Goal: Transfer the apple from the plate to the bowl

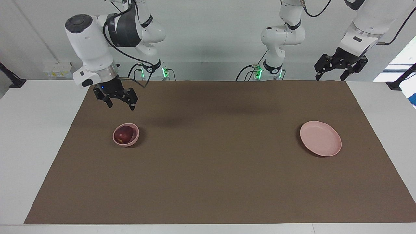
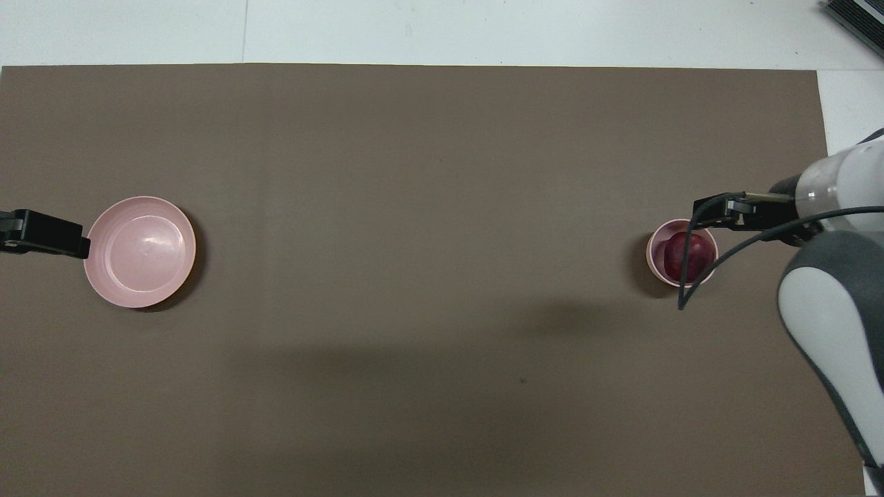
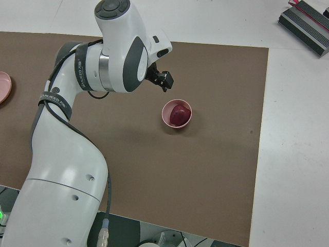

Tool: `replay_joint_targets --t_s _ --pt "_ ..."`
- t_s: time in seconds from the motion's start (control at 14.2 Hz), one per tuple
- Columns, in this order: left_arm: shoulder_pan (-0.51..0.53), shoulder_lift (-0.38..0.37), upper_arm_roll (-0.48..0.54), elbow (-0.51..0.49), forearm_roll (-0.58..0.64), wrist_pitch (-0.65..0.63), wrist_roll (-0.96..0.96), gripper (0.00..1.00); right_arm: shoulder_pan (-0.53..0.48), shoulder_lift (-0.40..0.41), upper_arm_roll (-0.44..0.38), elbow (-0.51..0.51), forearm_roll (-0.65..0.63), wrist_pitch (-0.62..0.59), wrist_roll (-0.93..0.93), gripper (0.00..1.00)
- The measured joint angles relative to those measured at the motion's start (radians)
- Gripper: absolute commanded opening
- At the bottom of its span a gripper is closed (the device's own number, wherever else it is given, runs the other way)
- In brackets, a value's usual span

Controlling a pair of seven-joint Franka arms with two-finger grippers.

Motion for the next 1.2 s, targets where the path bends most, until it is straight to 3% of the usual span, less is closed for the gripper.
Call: replay_joint_targets --t_s 0.28,0.56,1.2 --pt "0.000 0.000 0.000 0.000 0.000 0.000 0.000 1.00 -0.010 -0.017 -0.029 0.175 0.000 -0.199 -0.018 1.00" --pt "0.000 0.000 0.000 0.000 0.000 0.000 0.000 1.00 -0.013 -0.029 -0.078 0.274 0.000 -0.323 -0.111 1.00" --pt "0.000 0.000 0.000 0.000 0.000 0.000 0.000 1.00 -0.009 -0.090 -0.077 0.215 0.000 -0.363 -0.141 1.00"
